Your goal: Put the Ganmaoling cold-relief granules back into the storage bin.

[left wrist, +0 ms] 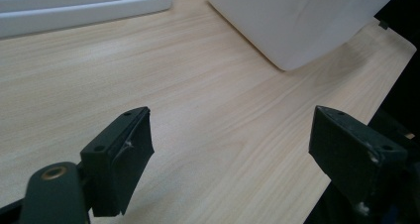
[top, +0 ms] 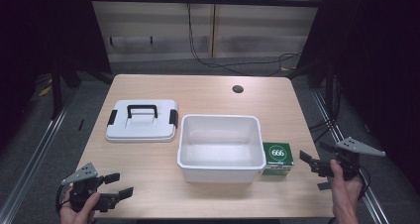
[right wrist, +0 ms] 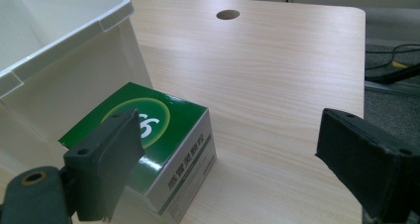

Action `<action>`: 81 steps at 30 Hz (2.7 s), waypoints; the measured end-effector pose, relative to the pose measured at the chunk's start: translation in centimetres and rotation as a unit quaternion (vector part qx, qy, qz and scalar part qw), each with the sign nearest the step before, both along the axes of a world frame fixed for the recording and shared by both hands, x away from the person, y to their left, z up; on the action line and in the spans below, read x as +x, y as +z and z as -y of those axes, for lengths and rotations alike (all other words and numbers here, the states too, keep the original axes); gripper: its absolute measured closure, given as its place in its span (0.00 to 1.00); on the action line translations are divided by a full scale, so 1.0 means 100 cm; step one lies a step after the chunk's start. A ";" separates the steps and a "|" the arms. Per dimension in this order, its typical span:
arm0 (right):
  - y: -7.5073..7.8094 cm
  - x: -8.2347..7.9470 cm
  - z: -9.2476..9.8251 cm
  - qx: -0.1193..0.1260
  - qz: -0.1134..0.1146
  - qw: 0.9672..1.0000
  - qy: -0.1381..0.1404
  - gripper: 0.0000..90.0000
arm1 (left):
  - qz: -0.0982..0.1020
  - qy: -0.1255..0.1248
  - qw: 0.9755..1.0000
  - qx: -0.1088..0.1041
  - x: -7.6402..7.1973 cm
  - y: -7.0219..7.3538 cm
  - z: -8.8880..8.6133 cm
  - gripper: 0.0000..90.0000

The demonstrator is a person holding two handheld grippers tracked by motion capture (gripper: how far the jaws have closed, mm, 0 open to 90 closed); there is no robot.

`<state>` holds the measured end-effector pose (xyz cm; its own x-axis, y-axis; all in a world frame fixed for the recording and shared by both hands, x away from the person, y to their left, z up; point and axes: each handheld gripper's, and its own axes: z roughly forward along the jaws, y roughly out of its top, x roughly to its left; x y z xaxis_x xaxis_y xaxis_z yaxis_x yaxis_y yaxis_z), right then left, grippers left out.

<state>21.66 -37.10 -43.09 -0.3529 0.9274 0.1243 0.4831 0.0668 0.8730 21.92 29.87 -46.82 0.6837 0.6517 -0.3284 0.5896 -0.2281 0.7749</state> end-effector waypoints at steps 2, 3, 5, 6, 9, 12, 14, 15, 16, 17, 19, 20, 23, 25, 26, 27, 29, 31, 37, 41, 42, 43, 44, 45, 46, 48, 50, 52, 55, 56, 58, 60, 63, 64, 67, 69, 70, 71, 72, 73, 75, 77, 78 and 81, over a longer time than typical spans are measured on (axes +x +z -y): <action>0.000 0.000 0.000 -0.001 -0.002 1.000 0.000 0.11 | -0.001 -0.001 1.000 0.000 0.001 0.000 0.000 0.19; 0.000 0.000 0.000 -0.002 -0.002 1.000 0.000 0.11 | 0.000 -0.002 1.000 0.003 0.001 0.000 0.000 0.19; 0.000 0.000 0.000 0.001 -0.005 1.000 0.003 0.11 | -0.003 -0.001 1.000 0.002 0.001 -0.001 0.001 0.19; 0.000 0.001 0.001 0.018 -0.011 1.000 0.007 0.11 | -0.002 0.001 1.000 0.001 0.001 -0.001 0.000 0.19; 0.006 0.003 0.003 0.032 -0.029 0.998 0.053 0.15 | -0.001 0.001 1.000 0.002 0.000 -0.001 0.000 0.19; 0.013 0.003 0.001 0.010 -0.031 0.998 0.060 0.15 | -0.002 0.001 1.000 0.003 0.001 -0.001 0.000 0.19; 0.018 0.004 0.000 0.004 -0.036 0.997 0.071 0.15 | -0.002 0.000 1.000 0.003 0.001 -0.001 0.000 0.19; 0.020 0.005 0.000 0.002 -0.036 0.996 0.080 0.15 | -0.002 0.000 1.000 0.001 0.000 0.000 0.000 0.19; 0.021 0.005 0.000 0.002 -0.037 0.995 0.089 0.15 | -0.002 0.001 1.000 0.000 0.000 0.000 0.000 0.19; 0.023 0.006 -0.001 0.001 -0.038 0.995 0.096 0.15 | -0.002 0.001 1.000 0.000 0.001 -0.001 0.000 0.19; 0.025 0.007 -0.002 -0.004 -0.039 0.994 0.100 0.15 | -0.002 0.002 1.000 0.001 0.001 -0.001 0.000 0.19; 0.029 0.009 -0.005 -0.017 -0.040 0.993 0.109 0.15 | -0.002 0.001 1.000 0.002 0.001 -0.001 0.000 0.19; 0.035 0.012 -0.009 -0.022 -0.031 0.990 0.139 0.15 | -0.003 0.001 1.000 0.004 0.001 -0.001 0.000 0.19; 0.040 0.014 -0.011 -0.027 -0.010 0.989 0.146 0.14 | -0.003 0.002 1.000 0.004 0.001 -0.001 0.000 0.19; 0.040 0.014 -0.011 -0.027 -0.010 0.989 0.146 0.14 | -0.003 0.002 1.000 0.004 0.001 -0.001 0.000 0.19; 0.043 0.015 -0.012 -0.033 -0.005 0.989 0.144 0.14 | -0.003 0.004 1.000 0.005 0.000 -0.001 0.000 0.19; 0.049 0.020 -0.016 -0.036 -0.008 0.986 0.160 0.15 | -0.004 0.005 1.000 0.004 0.000 -0.001 -0.001 0.19; 0.052 0.024 -0.020 -0.049 -0.025 0.983 0.174 0.15 | -0.003 0.007 1.000 0.005 0.001 -0.001 -0.001 0.19; 0.054 0.034 -0.031 -0.064 -0.069 0.970 0.223 0.15 | -0.002 0.006 1.000 0.002 0.000 -0.001 -0.001 0.19; 0.053 0.041 -0.041 -0.132 -0.078 0.958 0.243 0.15 | -0.002 0.007 1.000 0.006 0.000 -0.001 0.000 0.20; 0.052 0.042 -0.043 -0.135 -0.081 0.955 0.250 0.14 | -0.002 0.006 1.000 0.007 0.000 -0.001 0.000 0.20; 0.052 0.044 -0.044 -0.135 -0.083 0.953 0.258 0.14 | -0.002 0.005 1.000 0.007 0.001 -0.001 0.000 0.20; 0.052 0.046 -0.045 -0.142 -0.083 0.950 0.266 0.14 | -0.002 0.005 1.000 0.007 0.001 -0.001 0.000 0.20; 0.052 0.046 -0.045 -0.142 -0.083 0.950 0.266 0.14 | -0.002 0.005 1.000 0.007 0.001 -0.001 0.000 0.20; 0.051 0.047 -0.047 -0.147 -0.088 0.947 0.271 0.14 | -0.002 0.005 1.000 0.007 0.001 -0.001 0.000 0.20; 0.051 0.052 -0.053 -0.171 -0.103 0.936 0.289 0.14 | -0.002 0.006 1.000 0.007 0.000 -0.001 0.000 0.20; 0.050 0.054 -0.055 -0.173 -0.110 0.933 0.296 0.14 | -0.002 0.006 1.000 0.007 0.000 -0.001 0.000 0.20; 0.049 0.057 -0.060 -0.191 -0.133 0.919 0.318 0.15 | -0.002 0.006 1.000 0.008 0.000 -0.001 0.000 0.20; 0.045 0.063 -0.065 -0.224 -0.160 0.908 0.316 0.15 | -0.003 0.005 1.000 0.008 0.001 -0.001 0.000 0.20; 0.044 0.064 -0.066 -0.229 -0.161 0.906 0.318 0.15 | -0.002 0.005 1.000 0.008 0.000 -0.001 0.000 0.20; 0.045 0.066 -0.068 -0.230 -0.163 0.902 0.328 0.15 | -0.002 0.005 1.000 0.009 0.000 -0.001 0.000 0.20; 0.045 0.066 -0.070 -0.232 -0.163 0.899 0.333 0.15 | 0.000 0.005 1.000 0.007 0.000 -0.001 0.000 0.20; 0.048 0.070 -0.073 -0.235 -0.156 0.895 0.347 0.15 | 0.003 0.006 1.000 0.006 0.000 -0.001 -0.001 0.20; 0.048 0.072 -0.074 -0.236 -0.152 0.893 0.352 0.15 | 0.003 0.005 1.000 0.004 0.000 -0.001 -0.001 0.20; 0.049 0.077 -0.078 -0.237 -0.167 0.886 0.363 0.15 | 0.004 0.005 1.000 0.004 0.000 -0.001 -0.001 0.20; 0.048 0.082 -0.080 -0.248 -0.175 0.878 0.371 0.14 | 0.003 0.005 1.000 0.006 0.000 -0.001 -0.001 0.20; 0.048 0.082 -0.080 -0.248 -0.175 0.878 0.371 0.14 | 0.003 0.004 1.000 0.005 0.000 -0.001 -0.001 0.20; 0.048 0.085 -0.081 -0.251 -0.179 0.874 0.377 0.14 | 0.003 0.004 1.000 0.005 0.000 0.000 -0.001 0.20; 0.047 0.086 -0.081 -0.253 -0.183 0.870 0.382 0.14 | 0.003 0.004 1.000 0.005 0.000 -0.001 -0.001 0.20; 0.047 0.088 -0.082 -0.255 -0.185 0.868 0.383 0.13 | 0.003 0.004 1.000 0.005 0.000 -0.001 -0.001 0.20; 0.046 0.091 -0.083 -0.263 -0.194 0.862 0.387 0.11 | 0.003 0.004 1.000 0.005 0.000 -0.001 -0.001 0.20; 0.047 0.092 -0.084 -0.267 -0.197 0.862 0.385 0.09 | 0.003 0.004 1.000 0.005 0.000 0.000 -0.001 0.20; 0.047 0.092 -0.084 -0.267 -0.197 0.862 0.385 0.09 | 0.003 0.003 1.000 0.005 0.000 -0.001 -0.001 0.20; 0.048 0.096 -0.085 -0.263 -0.188 0.857 0.401 0.09 | 0.004 0.003 1.000 0.006 0.000 -0.001 -0.001 0.20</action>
<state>31.27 -28.64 -38.34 -0.9303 0.3667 0.0078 0.3371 0.8463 0.4124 21.90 29.95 -46.88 0.6818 0.6596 -0.3163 0.5855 -0.2329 0.7765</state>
